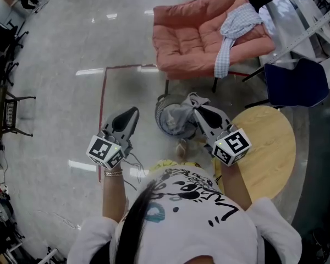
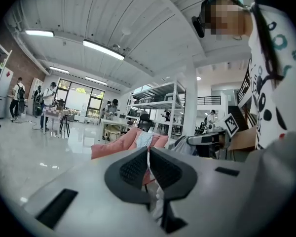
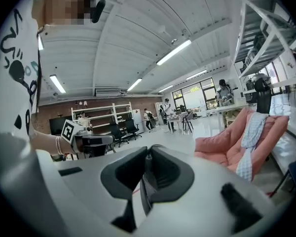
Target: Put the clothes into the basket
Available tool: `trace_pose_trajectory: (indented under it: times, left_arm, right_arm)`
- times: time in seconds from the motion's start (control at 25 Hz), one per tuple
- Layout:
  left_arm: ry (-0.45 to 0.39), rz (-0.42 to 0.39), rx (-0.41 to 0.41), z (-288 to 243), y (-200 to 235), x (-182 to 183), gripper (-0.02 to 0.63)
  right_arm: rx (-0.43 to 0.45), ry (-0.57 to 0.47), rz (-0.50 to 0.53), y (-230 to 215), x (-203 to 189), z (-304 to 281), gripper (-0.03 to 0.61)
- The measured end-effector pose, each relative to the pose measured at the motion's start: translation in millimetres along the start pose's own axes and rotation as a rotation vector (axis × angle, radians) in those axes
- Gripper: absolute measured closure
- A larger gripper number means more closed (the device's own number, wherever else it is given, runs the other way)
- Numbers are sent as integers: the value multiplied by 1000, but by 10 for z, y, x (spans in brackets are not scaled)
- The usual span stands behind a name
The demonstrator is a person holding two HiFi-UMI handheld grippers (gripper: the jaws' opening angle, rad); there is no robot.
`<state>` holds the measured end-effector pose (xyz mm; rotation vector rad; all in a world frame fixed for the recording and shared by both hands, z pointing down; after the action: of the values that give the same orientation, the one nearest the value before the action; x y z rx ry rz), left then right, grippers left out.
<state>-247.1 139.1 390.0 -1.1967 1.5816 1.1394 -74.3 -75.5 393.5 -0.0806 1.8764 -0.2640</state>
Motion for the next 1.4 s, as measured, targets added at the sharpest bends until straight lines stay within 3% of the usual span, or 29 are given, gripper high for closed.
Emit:
trace_pose_trajectory:
  times: [0.36, 0.96, 1.4]
  left_arm:
    - [53, -8, 34, -403, 161, 12, 595]
    - [138, 8, -76, -774, 415, -236, 595]
    - [162, 51, -101, -978, 591, -790, 595]
  right_arm:
    - [56, 33, -44, -450, -96, -191, 534]
    - [-93, 113, -101, -460, -539, -376, 534]
    - [-128, 169, -102, -484, -1002, -691, 534]
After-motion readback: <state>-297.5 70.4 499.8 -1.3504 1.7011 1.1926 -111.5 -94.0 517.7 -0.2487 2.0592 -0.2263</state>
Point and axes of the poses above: the fingertips, and each gripper's own axes: z backward along the fingers, y to its left, x out of its top, the point moved 7 cm from there along z, backward along the fingers, and after that the axes turned 4 degrees about y, right-handed, at the moved point
